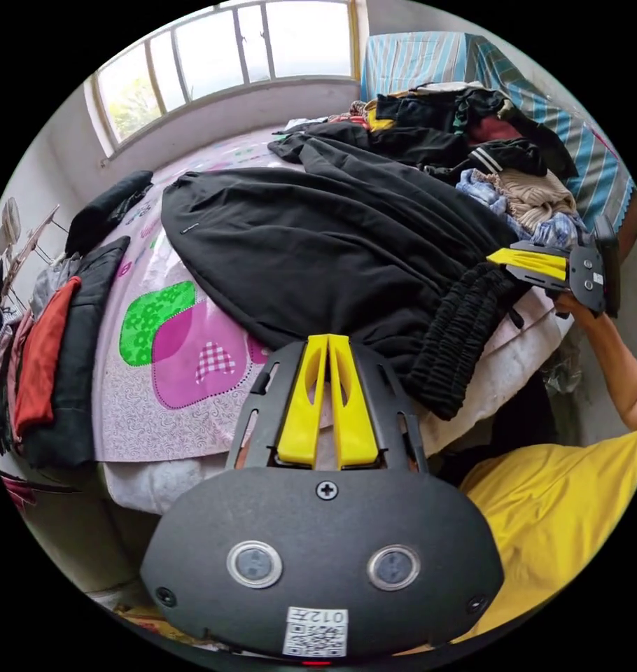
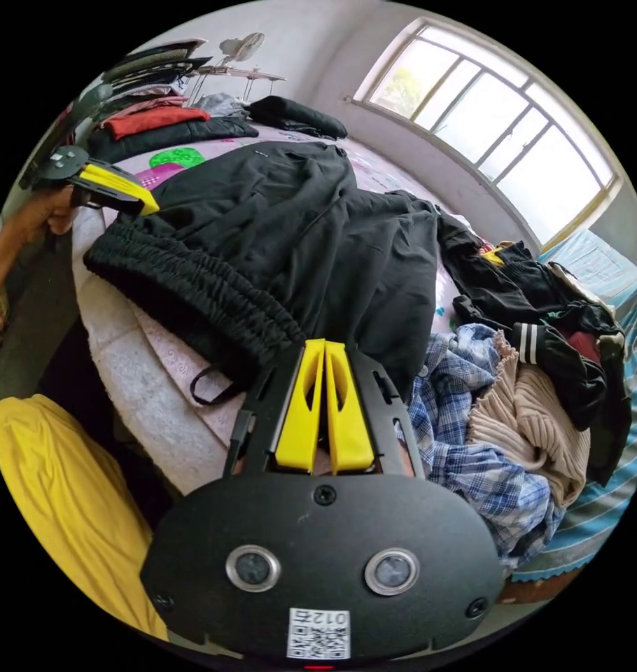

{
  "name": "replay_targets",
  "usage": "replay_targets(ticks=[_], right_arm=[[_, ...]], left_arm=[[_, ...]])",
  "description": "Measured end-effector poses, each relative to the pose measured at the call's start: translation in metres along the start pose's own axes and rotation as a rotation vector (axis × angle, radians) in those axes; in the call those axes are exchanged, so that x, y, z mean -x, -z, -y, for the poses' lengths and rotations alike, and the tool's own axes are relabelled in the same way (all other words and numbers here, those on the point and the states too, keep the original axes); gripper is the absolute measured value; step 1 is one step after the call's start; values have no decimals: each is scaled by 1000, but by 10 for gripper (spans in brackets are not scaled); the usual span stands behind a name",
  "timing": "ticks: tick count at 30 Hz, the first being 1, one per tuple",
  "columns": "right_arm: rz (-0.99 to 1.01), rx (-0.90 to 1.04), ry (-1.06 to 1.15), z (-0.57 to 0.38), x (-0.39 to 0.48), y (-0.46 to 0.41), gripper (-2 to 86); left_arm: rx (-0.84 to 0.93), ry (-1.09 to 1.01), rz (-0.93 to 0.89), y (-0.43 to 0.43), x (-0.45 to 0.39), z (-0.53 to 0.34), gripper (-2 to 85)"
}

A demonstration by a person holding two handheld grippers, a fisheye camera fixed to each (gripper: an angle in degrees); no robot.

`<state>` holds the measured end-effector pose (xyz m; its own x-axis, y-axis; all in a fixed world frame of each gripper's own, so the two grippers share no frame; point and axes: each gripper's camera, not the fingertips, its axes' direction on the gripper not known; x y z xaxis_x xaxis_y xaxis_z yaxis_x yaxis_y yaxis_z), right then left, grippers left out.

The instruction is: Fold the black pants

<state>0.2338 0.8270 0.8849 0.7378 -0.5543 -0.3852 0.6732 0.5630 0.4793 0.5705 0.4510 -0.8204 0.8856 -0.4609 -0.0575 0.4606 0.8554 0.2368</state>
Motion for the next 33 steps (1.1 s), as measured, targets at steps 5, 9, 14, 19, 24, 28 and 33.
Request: replay_targets(ticks=[5, 9, 14, 19, 24, 28, 33], right_arm=[[72, -46, 5, 36, -49, 5, -1], [-2, -95, -112, 75, -108, -8, -1], [83, -53, -362, 134, -204, -69, -1], [113, -11, -552, 178, -281, -119, 2], [123, 101, -531, 226, -324, -175, 2], [239, 133, -443, 254, -340, -211, 2], [58, 224, -316, 259, -348, -226, 0]], left_arm=[[-44, -32, 92, 11, 21, 10, 4], [-189, 89, 78, 7, 67, 38, 4], [-373, 436, -157, -32, 144, 71, 4], [-366, 636, -249, -111, 198, 108, 4], [-307, 703, -271, -176, 226, 110, 4], [-327, 642, -486, -207, 253, 95, 4], [-249, 704, -605, -241, 283, 86, 5]])
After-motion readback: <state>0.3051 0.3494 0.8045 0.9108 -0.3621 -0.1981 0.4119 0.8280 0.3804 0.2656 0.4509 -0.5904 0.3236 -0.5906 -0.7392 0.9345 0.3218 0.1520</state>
